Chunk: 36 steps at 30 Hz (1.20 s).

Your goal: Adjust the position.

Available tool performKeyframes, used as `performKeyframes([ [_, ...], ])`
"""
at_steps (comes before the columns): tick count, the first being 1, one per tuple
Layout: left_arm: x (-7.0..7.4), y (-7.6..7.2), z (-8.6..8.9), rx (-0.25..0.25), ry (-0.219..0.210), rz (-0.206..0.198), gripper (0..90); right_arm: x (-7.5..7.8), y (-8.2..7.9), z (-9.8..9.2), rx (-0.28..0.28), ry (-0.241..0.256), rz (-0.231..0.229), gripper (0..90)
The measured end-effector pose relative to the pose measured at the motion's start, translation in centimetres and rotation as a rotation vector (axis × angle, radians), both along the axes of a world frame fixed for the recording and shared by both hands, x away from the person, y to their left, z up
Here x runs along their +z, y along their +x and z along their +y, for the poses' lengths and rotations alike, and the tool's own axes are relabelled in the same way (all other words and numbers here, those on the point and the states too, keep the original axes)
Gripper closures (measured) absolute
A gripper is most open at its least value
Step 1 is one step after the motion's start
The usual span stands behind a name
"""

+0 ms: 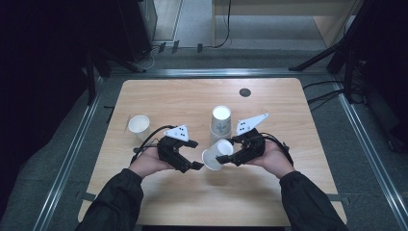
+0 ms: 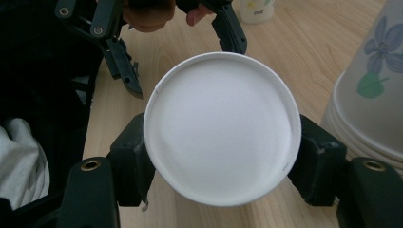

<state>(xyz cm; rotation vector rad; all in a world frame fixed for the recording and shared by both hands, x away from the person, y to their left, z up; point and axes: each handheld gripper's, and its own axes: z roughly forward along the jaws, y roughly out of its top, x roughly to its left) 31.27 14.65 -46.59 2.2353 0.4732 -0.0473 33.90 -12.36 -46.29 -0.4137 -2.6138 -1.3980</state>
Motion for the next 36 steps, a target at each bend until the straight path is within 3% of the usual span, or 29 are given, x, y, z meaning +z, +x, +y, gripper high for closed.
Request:
performKeyframes([
  [9,-0.5,0.1,-0.9,-0.029,-0.043,0.010,15.7,-0.3,0.0,1.1,0.028,0.023,0.034,33.6],
  [17,-1.0,0.1,-1.5,-0.054,-0.054,0.016,16.2,-0.5,0.0,1.5,0.040,0.033,0.063,33.6],
  [22,-1.1,-0.1,-2.0,-0.062,-0.040,0.000,16.2,-0.5,0.0,1.6,0.046,0.044,0.080,33.6],
  [25,-1.1,-0.2,-1.9,-0.060,-0.050,-0.014,24.3,-0.4,0.0,1.7,0.050,0.061,0.083,33.7],
  [36,-0.9,-0.5,-1.8,-0.071,-0.054,-0.028,29.6,-0.4,0.0,1.7,0.058,0.068,0.091,33.4],
])
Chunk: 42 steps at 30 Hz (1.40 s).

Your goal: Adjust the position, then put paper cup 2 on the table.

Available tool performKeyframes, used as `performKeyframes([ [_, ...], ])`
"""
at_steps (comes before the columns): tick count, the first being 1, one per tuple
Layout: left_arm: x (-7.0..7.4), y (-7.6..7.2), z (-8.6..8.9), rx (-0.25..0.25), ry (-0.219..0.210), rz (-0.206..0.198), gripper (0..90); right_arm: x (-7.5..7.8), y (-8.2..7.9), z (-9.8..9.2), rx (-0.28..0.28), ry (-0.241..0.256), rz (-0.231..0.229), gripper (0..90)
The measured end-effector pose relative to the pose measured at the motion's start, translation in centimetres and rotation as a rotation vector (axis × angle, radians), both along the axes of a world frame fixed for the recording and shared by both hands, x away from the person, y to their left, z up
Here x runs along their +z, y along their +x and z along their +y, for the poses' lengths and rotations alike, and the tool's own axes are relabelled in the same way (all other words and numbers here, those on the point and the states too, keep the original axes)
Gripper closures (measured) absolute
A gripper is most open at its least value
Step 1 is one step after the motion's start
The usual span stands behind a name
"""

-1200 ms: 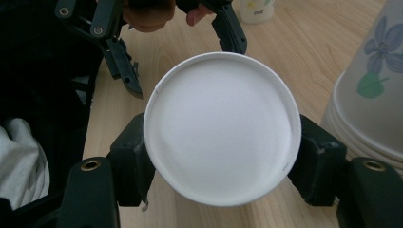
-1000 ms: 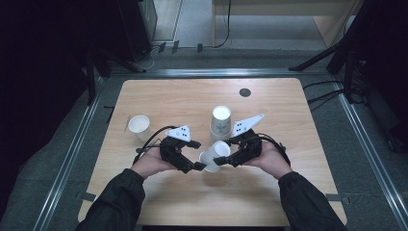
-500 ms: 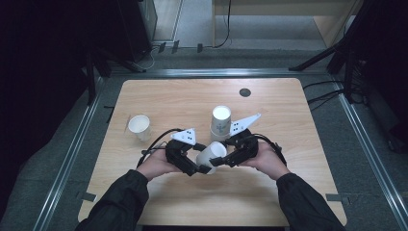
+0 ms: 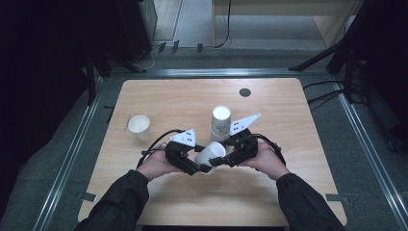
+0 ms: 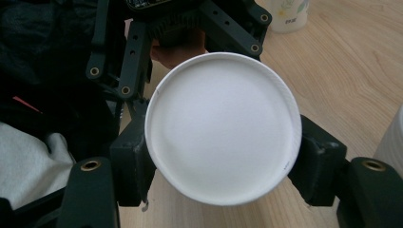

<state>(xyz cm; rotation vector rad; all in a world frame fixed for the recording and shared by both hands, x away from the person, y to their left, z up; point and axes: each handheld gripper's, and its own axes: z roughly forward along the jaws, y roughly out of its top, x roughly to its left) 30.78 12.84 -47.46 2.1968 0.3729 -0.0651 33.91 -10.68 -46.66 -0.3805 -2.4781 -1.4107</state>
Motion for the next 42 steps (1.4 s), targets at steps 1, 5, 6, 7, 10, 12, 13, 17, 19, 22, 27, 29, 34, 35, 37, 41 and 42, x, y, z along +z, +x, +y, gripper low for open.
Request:
performKeyframes([
  [1,0.0,0.0,0.0,-0.003,0.004,-0.001,29.9,0.0,0.0,0.0,0.002,0.002,-0.003,33.3],
  [5,0.2,0.0,0.3,-0.008,0.009,-0.005,30.5,0.0,0.0,0.0,0.007,0.004,-0.016,28.0],
  [6,0.3,0.1,0.4,-0.008,0.016,-0.007,30.6,0.0,-0.1,0.0,0.008,-0.005,-0.020,28.0],
  [7,0.4,0.1,0.6,-0.004,0.018,-0.010,30.6,0.0,-0.1,0.0,0.005,-0.017,-0.032,28.0],
  [10,0.8,0.3,1.1,0.002,0.042,-0.018,30.6,0.0,-0.2,-0.2,0.015,-0.048,-0.063,28.2],
  [12,1.1,0.4,1.3,0.013,0.077,-0.021,30.6,-0.1,-0.1,-0.2,0.013,-0.060,-0.077,28.2],
  [13,1.2,0.5,1.5,0.014,0.095,-0.028,30.6,-0.1,-0.2,-0.2,0.008,-0.069,-0.089,28.1],
  [17,1.6,0.6,1.7,0.000,0.166,-0.037,30.5,-0.3,-0.4,-0.2,0.002,-0.110,-0.129,27.2],
  [19,2.0,0.7,1.7,-0.017,0.200,-0.041,30.5,-0.3,-0.6,-0.2,0.006,-0.127,-0.155,26.8],
  [22,2.6,1.2,1.4,-0.036,0.226,-0.037,30.5,-0.1,-0.7,-0.5,-0.004,-0.117,-0.159,26.8],
  [27,3.1,2.0,0.5,-0.064,0.297,-0.027,30.4,0.0,-0.7,-0.7,-0.014,-0.104,-0.165,26.7],
  [29,3.1,2.2,0.3,-0.064,0.312,-0.031,30.3,0.0,-0.7,-0.7,-0.020,-0.105,-0.168,26.6],
  [34,2.6,2.1,-0.4,-0.077,0.374,-0.028,30.4,-0.2,-0.7,-0.6,-0.026,-0.104,-0.169,26.5],
  [35,2.4,2.1,-0.5,-0.083,0.392,-0.025,30.4,-0.2,-0.7,-0.6,-0.027,-0.106,-0.172,26.2],
  [37,2.1,1.9,-0.8,-0.090,0.420,-0.023,30.4,-0.3,-0.7,-0.5,-0.032,-0.108,-0.172,25.4],
  [41,1.6,1.6,-1.5,-0.104,0.482,-0.038,30.3,-0.4,-0.7,-0.4,-0.034,-0.106,-0.174,25.1],
  [42,1.6,1.6,-1.7,-0.106,0.486,-0.035,30.3,-0.4,-0.7,-0.3,-0.033,-0.105,-0.177,25.1],
])
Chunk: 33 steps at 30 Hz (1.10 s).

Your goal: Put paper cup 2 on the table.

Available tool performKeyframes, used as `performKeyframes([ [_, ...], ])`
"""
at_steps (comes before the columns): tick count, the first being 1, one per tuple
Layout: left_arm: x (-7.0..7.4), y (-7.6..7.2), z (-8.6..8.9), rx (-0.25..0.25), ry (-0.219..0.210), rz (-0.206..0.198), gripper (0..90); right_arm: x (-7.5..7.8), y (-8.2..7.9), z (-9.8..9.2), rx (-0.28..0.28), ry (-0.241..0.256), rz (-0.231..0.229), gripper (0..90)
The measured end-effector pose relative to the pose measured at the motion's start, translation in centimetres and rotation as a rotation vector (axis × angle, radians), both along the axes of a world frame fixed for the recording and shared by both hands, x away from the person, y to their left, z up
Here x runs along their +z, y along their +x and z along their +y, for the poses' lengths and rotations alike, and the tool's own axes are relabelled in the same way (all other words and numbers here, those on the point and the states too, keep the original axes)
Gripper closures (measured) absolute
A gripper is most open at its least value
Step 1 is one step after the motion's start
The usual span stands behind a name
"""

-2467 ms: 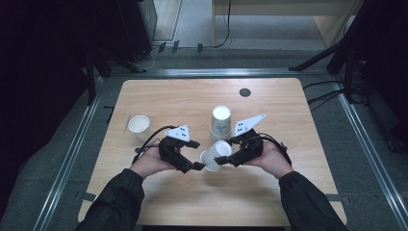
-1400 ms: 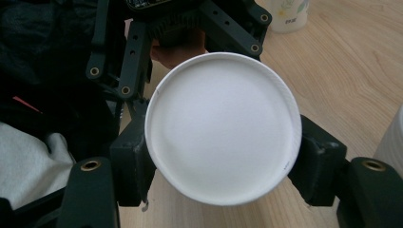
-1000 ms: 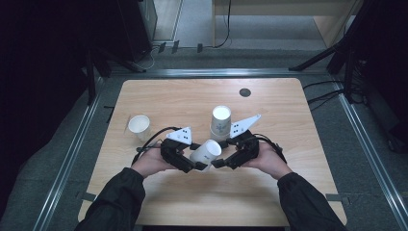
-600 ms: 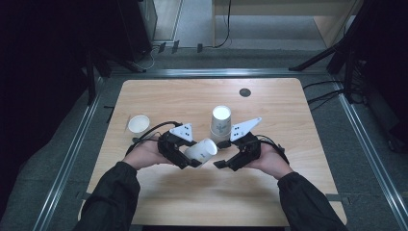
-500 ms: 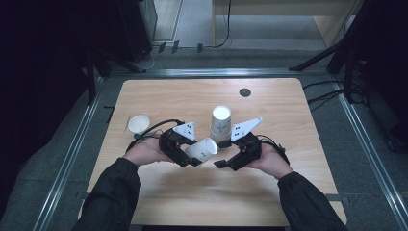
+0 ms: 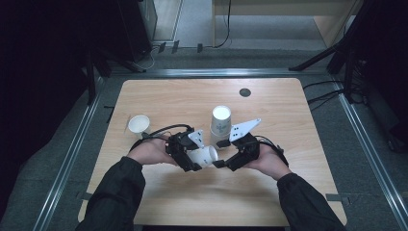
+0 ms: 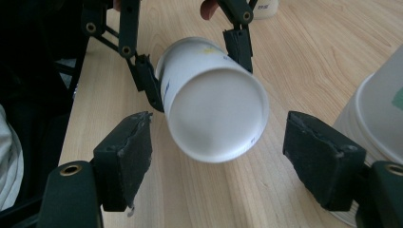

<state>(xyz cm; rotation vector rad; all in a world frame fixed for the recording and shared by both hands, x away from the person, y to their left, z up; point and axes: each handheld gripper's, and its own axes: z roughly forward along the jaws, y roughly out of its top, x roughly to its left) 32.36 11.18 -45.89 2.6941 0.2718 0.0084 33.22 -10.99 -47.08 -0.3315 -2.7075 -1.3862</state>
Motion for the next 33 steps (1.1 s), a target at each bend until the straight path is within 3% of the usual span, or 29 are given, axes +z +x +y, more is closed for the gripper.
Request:
performKeyframes([
  [12,0.6,-0.7,-1.1,-0.033,0.026,0.006,30.3,-0.8,-0.3,1.4,0.056,-0.012,0.015,26.0],
  [20,0.7,-1.0,-1.5,-0.045,0.031,0.009,30.2,-1.1,-0.6,2.0,0.094,-0.028,0.004,33.4],
  [25,0.6,-1.1,-1.4,-0.071,0.017,-0.002,27.4,-0.9,-0.7,2.0,0.098,-0.038,0.021,34.2],
  [28,0.6,-1.0,-1.2,-0.066,-0.011,0.010,17.0,-0.8,-0.7,2.0,0.096,-0.038,0.019,34.2],
  [33,0.9,-0.6,-0.6,-0.045,-0.066,0.016,12.6,-0.5,-0.4,1.3,0.079,-0.021,0.011,34.2],
])
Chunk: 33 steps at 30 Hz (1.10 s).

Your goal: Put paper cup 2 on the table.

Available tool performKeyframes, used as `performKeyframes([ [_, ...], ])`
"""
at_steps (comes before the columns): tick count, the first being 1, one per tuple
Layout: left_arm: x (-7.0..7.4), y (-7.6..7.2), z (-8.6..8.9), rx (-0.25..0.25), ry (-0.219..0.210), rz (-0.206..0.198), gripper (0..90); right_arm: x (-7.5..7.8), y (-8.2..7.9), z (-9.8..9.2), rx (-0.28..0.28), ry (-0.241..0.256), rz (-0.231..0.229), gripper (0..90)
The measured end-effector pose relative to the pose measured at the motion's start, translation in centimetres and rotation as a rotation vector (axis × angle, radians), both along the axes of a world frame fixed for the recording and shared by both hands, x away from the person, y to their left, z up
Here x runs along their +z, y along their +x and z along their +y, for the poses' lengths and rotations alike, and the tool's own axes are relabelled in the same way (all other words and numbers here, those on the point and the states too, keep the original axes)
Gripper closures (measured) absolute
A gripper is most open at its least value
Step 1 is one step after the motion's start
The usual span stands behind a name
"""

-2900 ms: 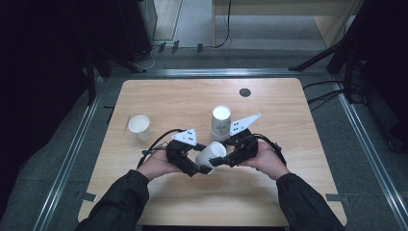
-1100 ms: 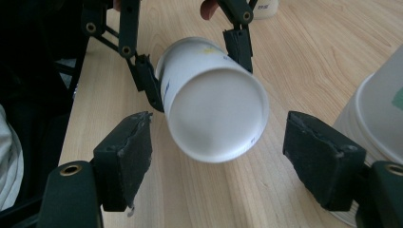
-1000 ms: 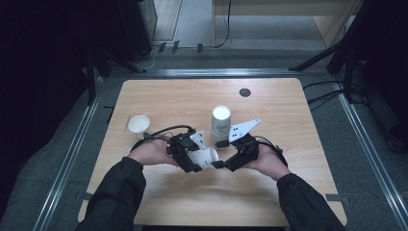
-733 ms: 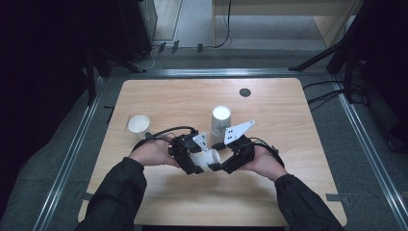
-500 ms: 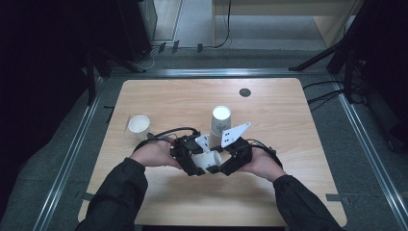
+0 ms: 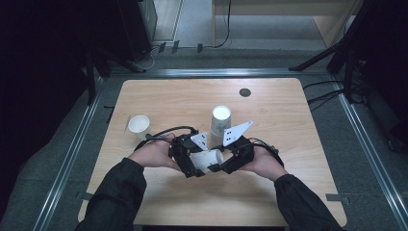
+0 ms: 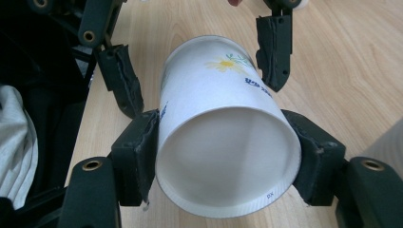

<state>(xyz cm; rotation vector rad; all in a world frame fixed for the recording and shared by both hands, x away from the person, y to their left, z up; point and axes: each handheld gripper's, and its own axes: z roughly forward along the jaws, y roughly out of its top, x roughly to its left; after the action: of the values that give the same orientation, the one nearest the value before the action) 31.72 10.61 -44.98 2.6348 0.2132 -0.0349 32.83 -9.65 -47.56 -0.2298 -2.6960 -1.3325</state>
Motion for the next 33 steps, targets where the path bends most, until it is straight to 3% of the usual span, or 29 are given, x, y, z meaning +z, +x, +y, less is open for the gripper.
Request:
performKeyframes([
  [10,-0.1,0.1,1.4,0.038,-0.123,0.030,12.7,0.8,0.1,-1.1,-0.013,0.055,0.005,34.1],
  [16,-0.1,0.0,2.4,0.056,-0.206,0.021,13.0,1.3,0.0,-1.6,-0.013,0.092,0.009,34.1],
  [22,-0.7,-0.1,3.1,0.097,-0.273,0.054,13.0,1.8,0.0,-1.9,-0.013,0.128,0.015,34.1],
  [25,-1.0,-0.1,3.3,0.093,-0.316,0.078,14.5,1.9,0.0,-1.9,-0.009,0.135,0.018,34.1],
  [30,-1.2,-0.2,3.1,0.105,-0.371,0.069,15.2,1.9,0.0,-1.8,-0.006,0.153,0.036,34.1],
  [33,-1.1,-0.4,2.9,0.096,-0.381,0.057,17.5,1.9,0.0,-1.7,-0.002,0.153,0.041,34.1],
])
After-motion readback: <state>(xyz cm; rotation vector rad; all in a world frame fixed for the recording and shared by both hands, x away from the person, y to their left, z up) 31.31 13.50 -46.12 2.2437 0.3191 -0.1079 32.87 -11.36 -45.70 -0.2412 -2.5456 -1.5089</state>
